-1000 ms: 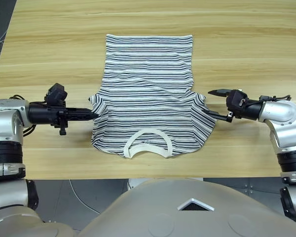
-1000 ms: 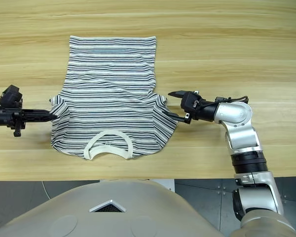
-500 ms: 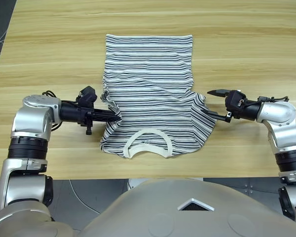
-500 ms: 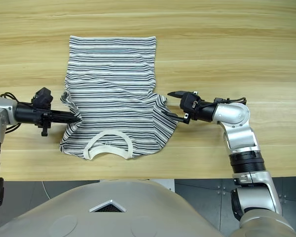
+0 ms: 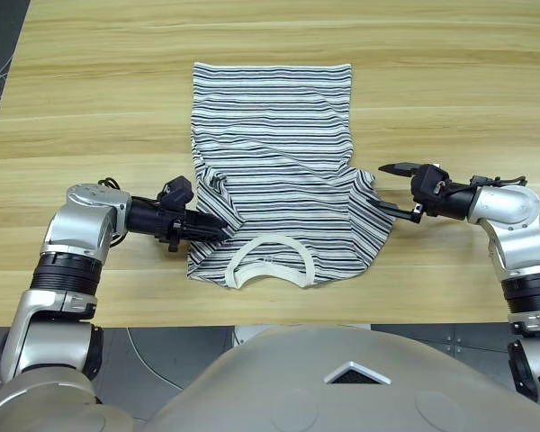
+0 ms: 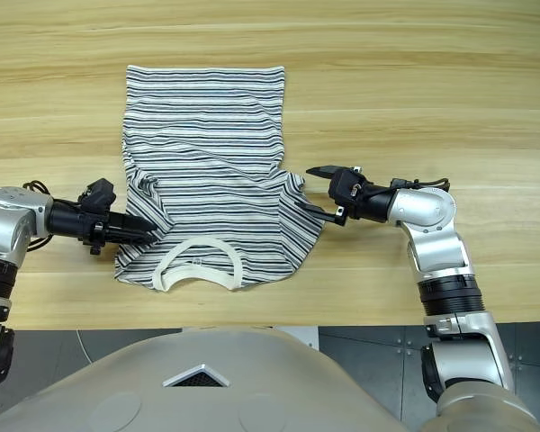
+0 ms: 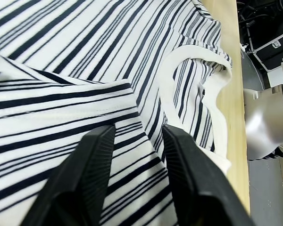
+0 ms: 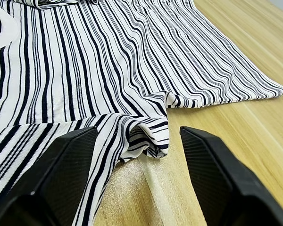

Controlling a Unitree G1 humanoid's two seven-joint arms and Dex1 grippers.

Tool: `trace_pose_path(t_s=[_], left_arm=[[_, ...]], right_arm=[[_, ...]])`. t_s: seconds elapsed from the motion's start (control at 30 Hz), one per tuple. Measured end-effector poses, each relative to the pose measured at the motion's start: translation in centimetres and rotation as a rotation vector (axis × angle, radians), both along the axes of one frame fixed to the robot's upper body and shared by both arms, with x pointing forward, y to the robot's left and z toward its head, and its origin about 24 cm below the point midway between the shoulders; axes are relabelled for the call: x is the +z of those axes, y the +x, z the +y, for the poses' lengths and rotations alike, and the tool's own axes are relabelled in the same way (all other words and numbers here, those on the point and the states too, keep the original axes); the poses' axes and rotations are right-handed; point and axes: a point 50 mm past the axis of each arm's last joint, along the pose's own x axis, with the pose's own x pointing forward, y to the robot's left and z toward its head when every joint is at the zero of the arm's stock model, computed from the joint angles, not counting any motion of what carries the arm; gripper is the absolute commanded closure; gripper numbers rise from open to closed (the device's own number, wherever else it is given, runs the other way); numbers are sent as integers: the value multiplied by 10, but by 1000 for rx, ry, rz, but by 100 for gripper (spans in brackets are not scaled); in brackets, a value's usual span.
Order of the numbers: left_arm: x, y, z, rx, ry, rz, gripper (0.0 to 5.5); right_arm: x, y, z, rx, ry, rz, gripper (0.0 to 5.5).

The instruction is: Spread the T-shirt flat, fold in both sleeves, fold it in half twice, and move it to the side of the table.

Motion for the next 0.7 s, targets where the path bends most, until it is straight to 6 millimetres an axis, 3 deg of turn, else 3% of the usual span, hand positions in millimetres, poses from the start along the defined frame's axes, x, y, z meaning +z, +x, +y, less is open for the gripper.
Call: trace_pose_path(t_s=[0.13,0.23,0.33,0.43,0.5,0.6,0.7], left_arm=[[2,-4,-7,-38,-18,-2,259],[6,-10,-14,-72,-61,-12,252],[27,-4,-19,-71,-159,-112,252],[64,17,-10,-18,-240,-330,252],[72,24,0,39,-230,-398,252],[69,29,22,175,-178,-464,252],[63,37,47,360,-73,-539,252]], right_arm=[[0,0,0,0,1,-1,226],[1,0,0,-5,15,-2,226],[16,4,-4,-41,206,40,226],[45,26,-31,-104,428,99,226],[49,36,-47,-140,442,145,226],[31,43,-69,-193,310,326,226],[3,32,-73,-147,150,540,226]])
